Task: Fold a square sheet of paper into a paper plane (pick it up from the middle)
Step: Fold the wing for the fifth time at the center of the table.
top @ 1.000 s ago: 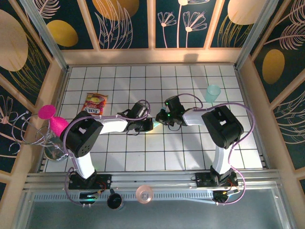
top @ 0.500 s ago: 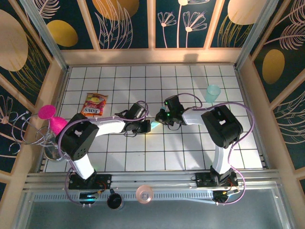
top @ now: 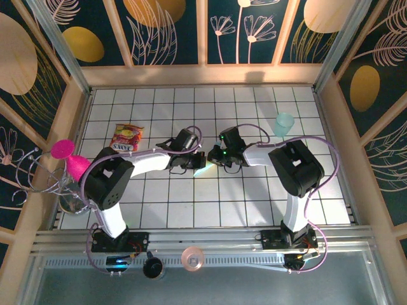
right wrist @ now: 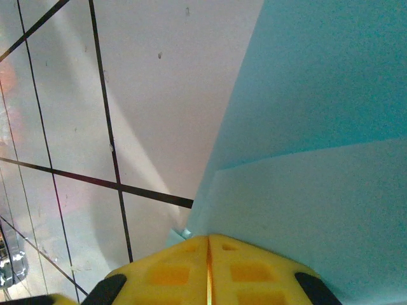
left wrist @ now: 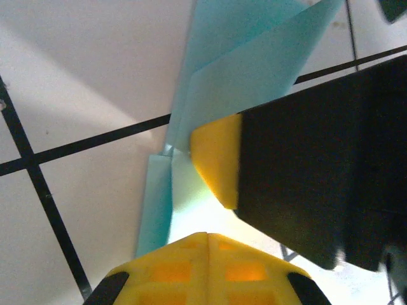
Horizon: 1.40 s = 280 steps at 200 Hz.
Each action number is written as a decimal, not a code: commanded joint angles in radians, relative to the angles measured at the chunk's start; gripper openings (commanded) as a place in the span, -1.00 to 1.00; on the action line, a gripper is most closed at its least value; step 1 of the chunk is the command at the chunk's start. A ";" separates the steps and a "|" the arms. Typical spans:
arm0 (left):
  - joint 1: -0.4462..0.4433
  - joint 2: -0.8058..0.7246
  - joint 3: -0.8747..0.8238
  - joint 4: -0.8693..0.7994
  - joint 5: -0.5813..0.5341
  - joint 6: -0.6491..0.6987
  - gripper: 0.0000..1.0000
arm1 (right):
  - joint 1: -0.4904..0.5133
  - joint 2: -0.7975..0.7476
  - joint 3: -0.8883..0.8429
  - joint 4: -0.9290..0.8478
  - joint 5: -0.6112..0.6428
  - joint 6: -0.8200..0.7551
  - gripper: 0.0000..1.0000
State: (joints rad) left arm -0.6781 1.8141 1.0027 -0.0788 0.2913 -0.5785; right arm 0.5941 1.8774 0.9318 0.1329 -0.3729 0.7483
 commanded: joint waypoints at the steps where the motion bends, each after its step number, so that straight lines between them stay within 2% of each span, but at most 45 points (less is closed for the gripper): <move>1: 0.010 0.044 0.026 -0.013 0.031 0.038 -0.91 | -0.011 0.023 -0.010 -0.036 0.011 -0.036 -0.80; 62: 0.010 0.080 0.044 -0.079 0.045 0.073 -0.97 | -0.013 0.035 -0.002 -0.059 0.015 -0.065 -0.80; 141: 0.010 0.047 -0.057 -0.114 0.071 0.087 -1.00 | -0.019 0.063 0.012 -0.099 0.046 -0.056 -0.81; 280: 0.010 -0.038 -0.130 -0.230 -0.002 0.158 -1.00 | -0.027 0.085 0.016 -0.123 0.060 -0.046 -0.82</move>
State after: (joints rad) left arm -0.6678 1.7893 0.9184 -0.1211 0.3130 -0.4519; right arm 0.5865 1.8988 0.9600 0.1036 -0.4019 0.7120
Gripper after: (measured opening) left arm 0.043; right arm 0.090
